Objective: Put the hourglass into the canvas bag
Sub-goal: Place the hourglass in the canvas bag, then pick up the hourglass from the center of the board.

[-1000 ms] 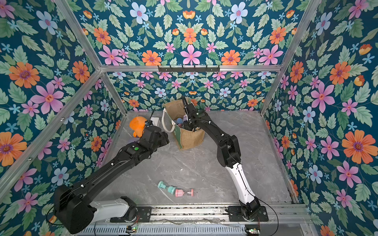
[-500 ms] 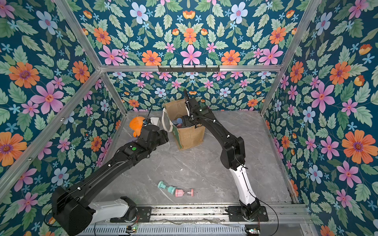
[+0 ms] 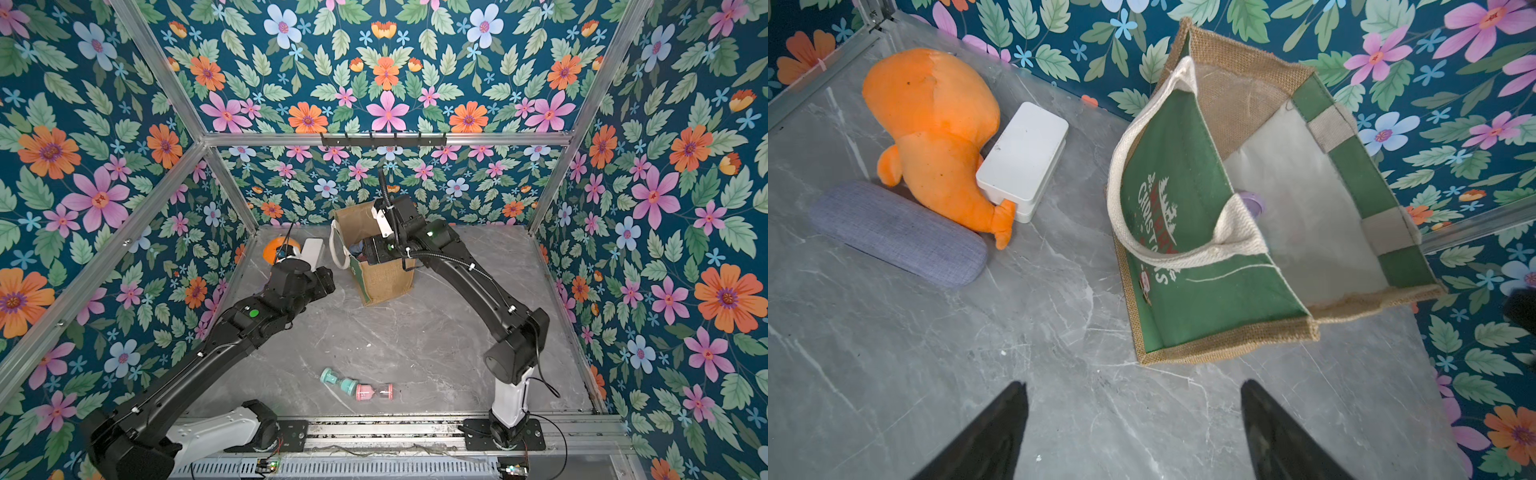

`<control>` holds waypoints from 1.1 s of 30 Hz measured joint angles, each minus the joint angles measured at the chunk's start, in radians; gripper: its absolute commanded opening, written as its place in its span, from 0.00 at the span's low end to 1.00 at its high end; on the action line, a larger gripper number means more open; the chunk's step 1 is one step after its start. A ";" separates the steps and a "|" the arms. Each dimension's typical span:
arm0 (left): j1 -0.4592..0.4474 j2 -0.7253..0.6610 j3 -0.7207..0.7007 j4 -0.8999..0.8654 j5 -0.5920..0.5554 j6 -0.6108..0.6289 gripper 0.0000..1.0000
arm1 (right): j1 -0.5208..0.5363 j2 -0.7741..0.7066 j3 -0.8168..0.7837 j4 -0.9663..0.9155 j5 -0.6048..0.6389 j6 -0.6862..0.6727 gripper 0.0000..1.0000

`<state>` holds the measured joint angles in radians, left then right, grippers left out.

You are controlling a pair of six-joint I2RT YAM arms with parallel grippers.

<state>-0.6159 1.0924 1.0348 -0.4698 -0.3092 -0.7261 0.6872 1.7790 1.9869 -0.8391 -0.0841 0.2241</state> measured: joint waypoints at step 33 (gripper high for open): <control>0.000 -0.266 -0.163 -0.244 0.112 -0.060 1.00 | 0.490 -0.277 -0.985 0.160 -0.050 -0.202 0.81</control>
<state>-0.6155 0.8265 0.8719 -0.7136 -0.1974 -0.7860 1.1770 1.5024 1.0023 -0.6788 -0.1337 0.0219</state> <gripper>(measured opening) 0.998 0.816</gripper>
